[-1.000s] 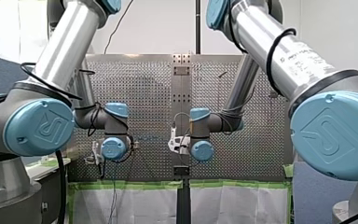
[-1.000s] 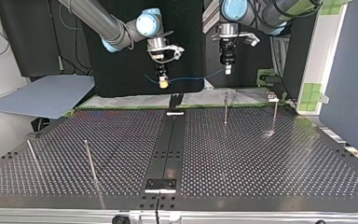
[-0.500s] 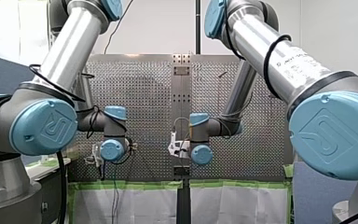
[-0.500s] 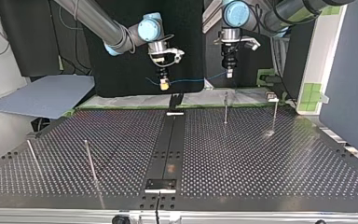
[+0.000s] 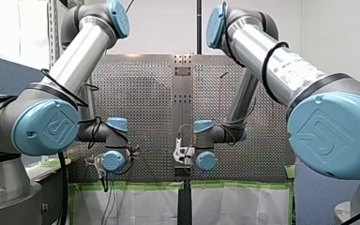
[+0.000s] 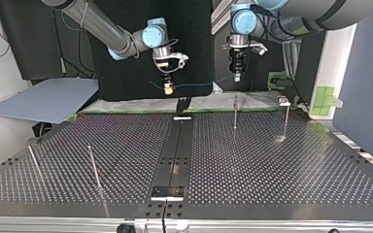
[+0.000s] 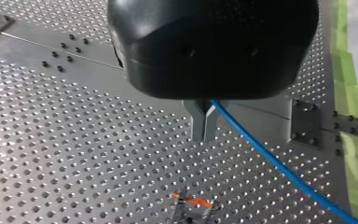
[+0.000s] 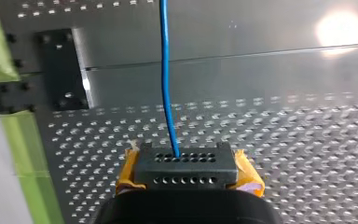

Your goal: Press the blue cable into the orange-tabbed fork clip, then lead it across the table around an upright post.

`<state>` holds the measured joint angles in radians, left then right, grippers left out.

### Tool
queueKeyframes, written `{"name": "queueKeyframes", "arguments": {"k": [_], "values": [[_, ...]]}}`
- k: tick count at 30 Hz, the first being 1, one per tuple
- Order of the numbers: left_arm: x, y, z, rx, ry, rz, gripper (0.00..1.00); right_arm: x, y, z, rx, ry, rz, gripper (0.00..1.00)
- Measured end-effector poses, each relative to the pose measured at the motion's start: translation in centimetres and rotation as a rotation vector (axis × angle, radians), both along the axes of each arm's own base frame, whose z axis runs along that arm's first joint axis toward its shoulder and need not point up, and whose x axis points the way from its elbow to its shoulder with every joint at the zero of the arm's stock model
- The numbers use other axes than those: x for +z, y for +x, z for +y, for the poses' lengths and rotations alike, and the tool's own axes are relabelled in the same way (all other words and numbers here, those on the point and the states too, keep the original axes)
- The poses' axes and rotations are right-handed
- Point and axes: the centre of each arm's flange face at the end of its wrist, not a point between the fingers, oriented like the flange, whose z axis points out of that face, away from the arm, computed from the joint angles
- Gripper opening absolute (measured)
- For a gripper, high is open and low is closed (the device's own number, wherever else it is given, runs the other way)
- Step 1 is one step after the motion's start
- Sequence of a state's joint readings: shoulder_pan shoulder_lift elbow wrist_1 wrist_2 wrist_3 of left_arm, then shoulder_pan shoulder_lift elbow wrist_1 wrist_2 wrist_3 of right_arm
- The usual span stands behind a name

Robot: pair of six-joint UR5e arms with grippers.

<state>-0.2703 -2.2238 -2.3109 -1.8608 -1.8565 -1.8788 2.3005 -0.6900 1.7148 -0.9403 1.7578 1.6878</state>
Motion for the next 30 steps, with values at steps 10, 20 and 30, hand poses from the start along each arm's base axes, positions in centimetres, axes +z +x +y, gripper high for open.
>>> {"name": "queueKeyframes", "arguments": {"k": [10, 20, 30], "values": [[0.2, 1.8, -0.2, -0.020, -0.006, -0.015, 0.00, 0.5, 1.6, -1.6, 0.019, -0.008, -0.007, 0.00], [0.6, 4.0, 0.5, 0.005, 0.005, -0.029, 0.00, 1.0, 2.5, -2.0, 0.068, -0.017, -0.016, 0.00], [0.2, 5.8, 3.3, 0.065, 0.013, -0.025, 0.00, -0.3, 3.4, -3.5, 0.077, -0.002, 0.004, 0.00]]}}
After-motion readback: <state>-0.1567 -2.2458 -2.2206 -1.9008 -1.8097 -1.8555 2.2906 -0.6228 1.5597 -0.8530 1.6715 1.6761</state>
